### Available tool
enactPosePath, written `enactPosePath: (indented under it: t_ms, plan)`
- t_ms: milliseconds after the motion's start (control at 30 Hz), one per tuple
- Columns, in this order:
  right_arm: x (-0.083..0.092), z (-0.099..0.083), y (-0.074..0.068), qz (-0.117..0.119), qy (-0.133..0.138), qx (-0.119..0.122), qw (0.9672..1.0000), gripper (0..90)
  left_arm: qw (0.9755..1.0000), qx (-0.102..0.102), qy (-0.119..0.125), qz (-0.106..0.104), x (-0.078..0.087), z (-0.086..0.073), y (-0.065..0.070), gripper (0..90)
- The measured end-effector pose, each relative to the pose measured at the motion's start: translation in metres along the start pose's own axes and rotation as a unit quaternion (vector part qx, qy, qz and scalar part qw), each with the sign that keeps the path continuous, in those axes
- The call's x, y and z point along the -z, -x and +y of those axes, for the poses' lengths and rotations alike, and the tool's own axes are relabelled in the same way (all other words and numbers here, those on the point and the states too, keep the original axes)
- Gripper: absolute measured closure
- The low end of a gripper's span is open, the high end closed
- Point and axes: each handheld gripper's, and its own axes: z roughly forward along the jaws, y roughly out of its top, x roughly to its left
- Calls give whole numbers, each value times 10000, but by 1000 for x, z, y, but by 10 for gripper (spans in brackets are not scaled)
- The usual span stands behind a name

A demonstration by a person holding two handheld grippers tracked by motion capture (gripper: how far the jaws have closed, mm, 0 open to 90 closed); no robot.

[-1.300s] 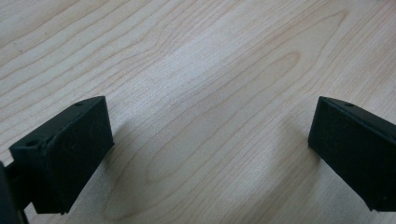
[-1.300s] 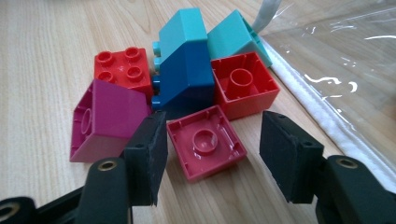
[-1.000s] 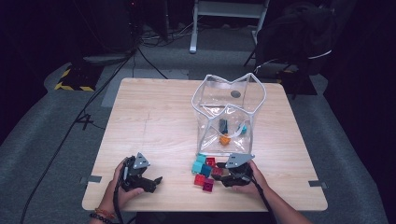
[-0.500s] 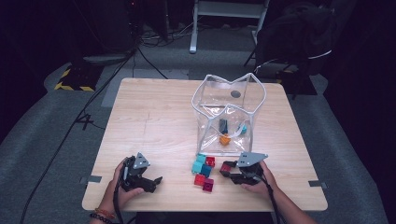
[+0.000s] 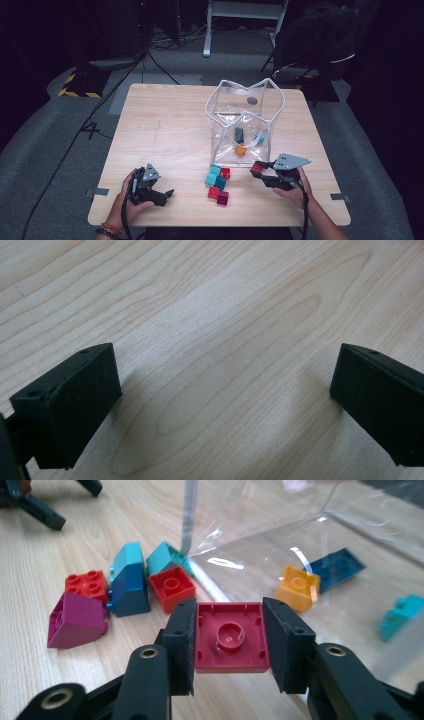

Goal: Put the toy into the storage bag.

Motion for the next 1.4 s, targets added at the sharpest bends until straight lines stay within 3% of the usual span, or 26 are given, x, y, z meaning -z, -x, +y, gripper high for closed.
enactPosePath:
  t_ms: [400,800,1400]
  plan:
    - [25,1,15,-341,182,-183,9991,594,10000,-1,0,1,0,0,0,1]
    - [35,3,22,-559,257,-259,9978,594,10000,6,1,-2,0,0,0,1]
    - [66,27,34,-976,619,-266,9929,594,10000,7,1,-1,0,0,0,1]
